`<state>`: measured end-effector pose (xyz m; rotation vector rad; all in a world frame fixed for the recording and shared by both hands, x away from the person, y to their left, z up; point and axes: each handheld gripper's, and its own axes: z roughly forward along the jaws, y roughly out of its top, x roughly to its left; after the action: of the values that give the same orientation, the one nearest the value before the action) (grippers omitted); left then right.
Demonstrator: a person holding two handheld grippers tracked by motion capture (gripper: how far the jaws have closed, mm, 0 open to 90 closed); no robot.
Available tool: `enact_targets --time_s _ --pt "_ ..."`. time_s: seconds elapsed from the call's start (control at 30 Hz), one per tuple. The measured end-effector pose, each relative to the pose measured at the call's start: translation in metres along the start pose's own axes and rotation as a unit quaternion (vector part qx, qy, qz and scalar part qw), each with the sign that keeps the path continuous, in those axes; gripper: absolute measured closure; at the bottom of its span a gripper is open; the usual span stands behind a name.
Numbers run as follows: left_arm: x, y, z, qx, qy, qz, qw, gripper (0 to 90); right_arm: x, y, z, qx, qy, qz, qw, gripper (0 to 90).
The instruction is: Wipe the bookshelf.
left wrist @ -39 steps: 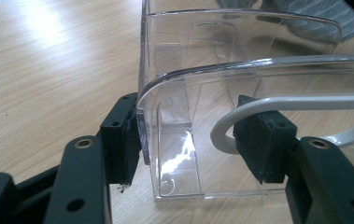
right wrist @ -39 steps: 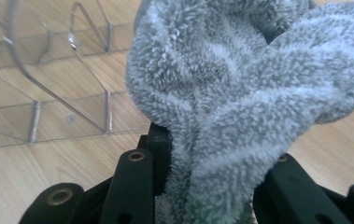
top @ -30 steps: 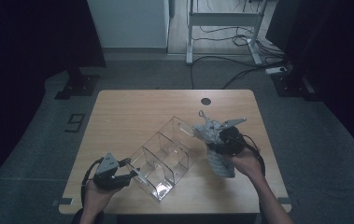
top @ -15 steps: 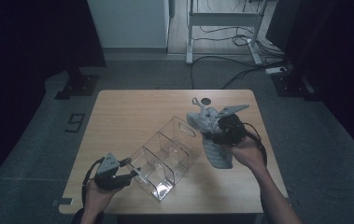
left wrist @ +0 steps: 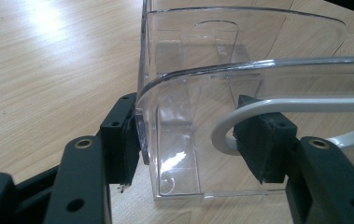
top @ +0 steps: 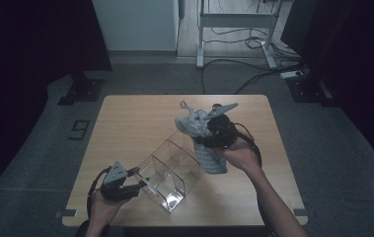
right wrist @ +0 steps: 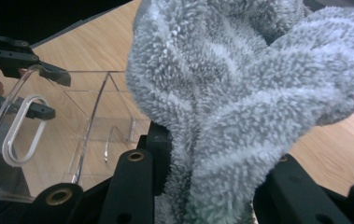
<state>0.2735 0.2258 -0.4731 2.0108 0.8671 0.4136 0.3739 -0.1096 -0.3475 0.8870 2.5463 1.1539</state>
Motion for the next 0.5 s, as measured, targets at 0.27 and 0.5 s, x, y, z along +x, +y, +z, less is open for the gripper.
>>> enact_targets --time_s 0.27,0.5 --pt "0.0 0.0 0.0 0.001 -0.001 0.001 1.0 42.9 0.008 0.009 0.029 0.006 0.012 -0.009 0.9999 67.5" --pt "-0.001 0.0 0.001 0.001 -0.003 0.0 1.0 42.8 0.015 0.017 0.059 0.021 0.014 -0.017 0.9995 67.4"
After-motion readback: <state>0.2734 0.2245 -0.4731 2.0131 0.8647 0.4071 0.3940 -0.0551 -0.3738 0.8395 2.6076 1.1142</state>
